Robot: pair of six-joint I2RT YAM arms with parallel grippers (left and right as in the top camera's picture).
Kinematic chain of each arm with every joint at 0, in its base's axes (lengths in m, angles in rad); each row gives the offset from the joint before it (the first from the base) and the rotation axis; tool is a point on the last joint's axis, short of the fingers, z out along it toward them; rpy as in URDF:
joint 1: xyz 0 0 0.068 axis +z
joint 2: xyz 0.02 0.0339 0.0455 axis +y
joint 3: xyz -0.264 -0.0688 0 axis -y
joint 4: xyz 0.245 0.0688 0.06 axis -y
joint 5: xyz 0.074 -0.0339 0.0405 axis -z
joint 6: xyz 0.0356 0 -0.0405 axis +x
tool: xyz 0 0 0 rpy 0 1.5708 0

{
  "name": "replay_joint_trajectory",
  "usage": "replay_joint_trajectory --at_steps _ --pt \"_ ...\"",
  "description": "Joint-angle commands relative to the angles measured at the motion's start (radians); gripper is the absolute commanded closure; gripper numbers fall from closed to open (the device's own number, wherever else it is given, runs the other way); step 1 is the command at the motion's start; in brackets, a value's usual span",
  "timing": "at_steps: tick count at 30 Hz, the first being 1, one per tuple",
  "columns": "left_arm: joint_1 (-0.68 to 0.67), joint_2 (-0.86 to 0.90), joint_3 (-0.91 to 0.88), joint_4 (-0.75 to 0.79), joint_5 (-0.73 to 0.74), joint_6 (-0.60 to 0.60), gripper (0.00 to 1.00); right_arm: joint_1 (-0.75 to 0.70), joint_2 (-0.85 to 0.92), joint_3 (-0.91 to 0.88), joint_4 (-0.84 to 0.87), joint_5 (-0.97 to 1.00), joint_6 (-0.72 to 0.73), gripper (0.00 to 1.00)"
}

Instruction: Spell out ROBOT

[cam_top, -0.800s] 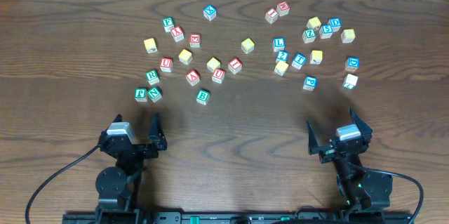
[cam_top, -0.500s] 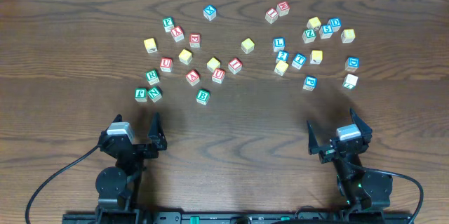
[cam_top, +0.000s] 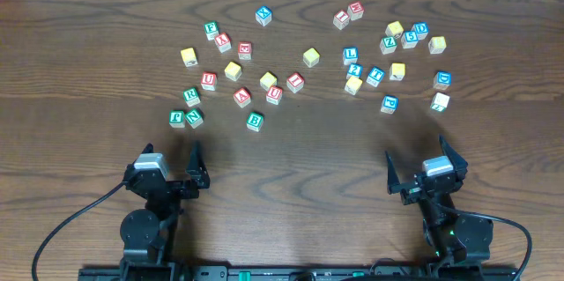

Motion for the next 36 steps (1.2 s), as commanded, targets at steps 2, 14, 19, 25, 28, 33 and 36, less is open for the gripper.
replay_joint_trajectory --at_steps 2,14,19,25,28,33,36 --pt "0.005 0.005 -0.017 -0.034 -0.001 0.018 0.05 -0.008 -0.001 -0.002 -0.004 0.001 0.015 0.01" --pt "0.005 0.006 -0.017 -0.034 -0.001 0.018 0.05 -0.008 -0.001 -0.002 -0.004 0.001 0.015 0.01" --pt "0.005 0.007 -0.017 -0.034 -0.001 0.018 0.05 -0.008 -0.001 -0.002 -0.004 0.001 0.015 0.01" --pt "0.005 0.007 -0.017 -0.034 -0.001 0.018 0.05 -0.008 -0.001 -0.002 -0.004 0.001 0.015 0.01" --pt "0.004 0.007 -0.017 -0.034 -0.001 0.017 0.05 -0.008 0.0 -0.002 -0.004 0.001 0.015 0.01" --pt "0.004 0.007 -0.017 -0.034 0.003 0.017 0.05 -0.009 0.0 -0.002 -0.004 0.001 0.015 0.01" --pt "0.004 0.007 -0.016 -0.034 0.023 0.017 0.05 -0.008 0.0 -0.002 -0.004 0.001 0.015 0.01"
